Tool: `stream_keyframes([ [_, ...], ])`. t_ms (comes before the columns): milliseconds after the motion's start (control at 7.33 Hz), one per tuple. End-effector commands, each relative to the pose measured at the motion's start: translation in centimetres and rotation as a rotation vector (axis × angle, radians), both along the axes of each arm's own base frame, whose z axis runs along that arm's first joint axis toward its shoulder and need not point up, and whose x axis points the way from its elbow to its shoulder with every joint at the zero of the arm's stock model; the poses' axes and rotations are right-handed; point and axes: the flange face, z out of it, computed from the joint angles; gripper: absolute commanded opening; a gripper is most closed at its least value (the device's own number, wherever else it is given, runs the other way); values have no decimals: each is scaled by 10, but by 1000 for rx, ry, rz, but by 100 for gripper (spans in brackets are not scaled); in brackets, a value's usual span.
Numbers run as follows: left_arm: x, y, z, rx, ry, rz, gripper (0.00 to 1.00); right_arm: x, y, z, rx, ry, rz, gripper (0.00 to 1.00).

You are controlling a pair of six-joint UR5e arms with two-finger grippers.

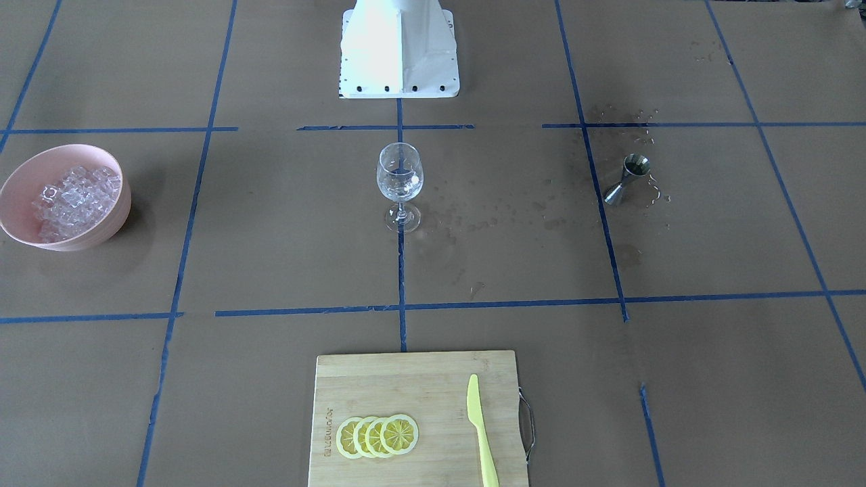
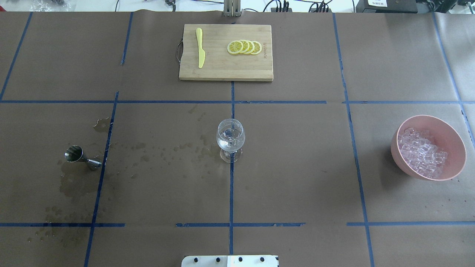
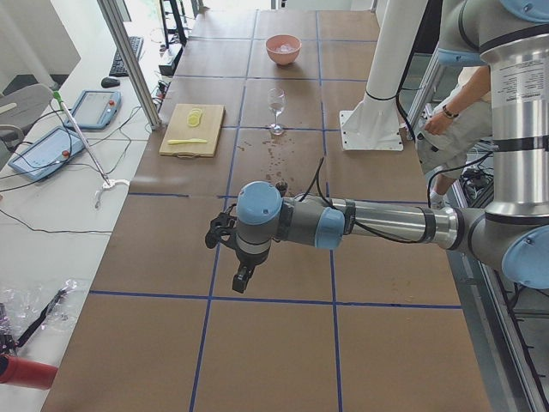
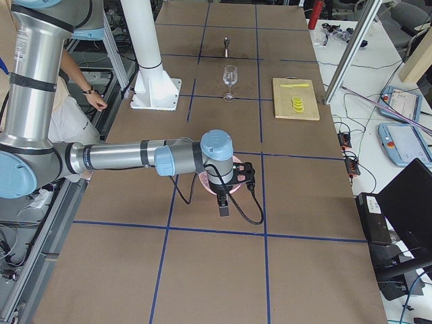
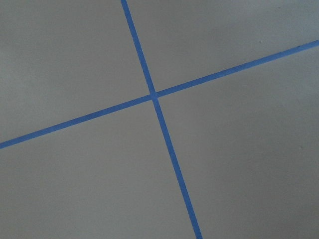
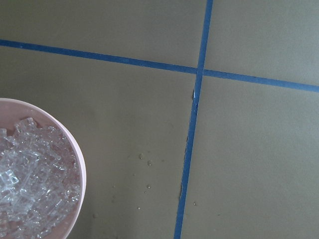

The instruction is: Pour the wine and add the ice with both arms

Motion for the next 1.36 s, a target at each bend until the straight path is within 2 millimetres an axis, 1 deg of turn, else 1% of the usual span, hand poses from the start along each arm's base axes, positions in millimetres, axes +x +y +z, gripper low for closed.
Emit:
stream_keyframes([
  [0,0,-1,-2,11,0,1,100,1,0,-3,8,-2,1,100],
  [136,1,-3,-1,28,-1,1,100,1,-1,-5,15,0,4,100],
  [273,1,-4,-6,46,-1,0,100,1,-6,-10,34,3,12,100],
  [409,0,-6,-8,73,-12,-5,100,1,-9,-16,44,2,15,100],
  [545,1,-7,-15,115,-10,-6,100,0,-16,-34,86,-3,23,100],
  [682,1,-9,-21,173,-5,-4,100,0,-18,-47,132,-12,31,100],
  [955,1,-11,-35,360,-3,-3,100,-2,-20,-57,196,-31,52,100],
  [1091,2,-16,-47,473,-9,-3,100,-3,-21,-62,206,-43,78,100],
  [1227,1,-24,-61,597,0,-12,100,-3,-20,-62,213,-47,87,100],
])
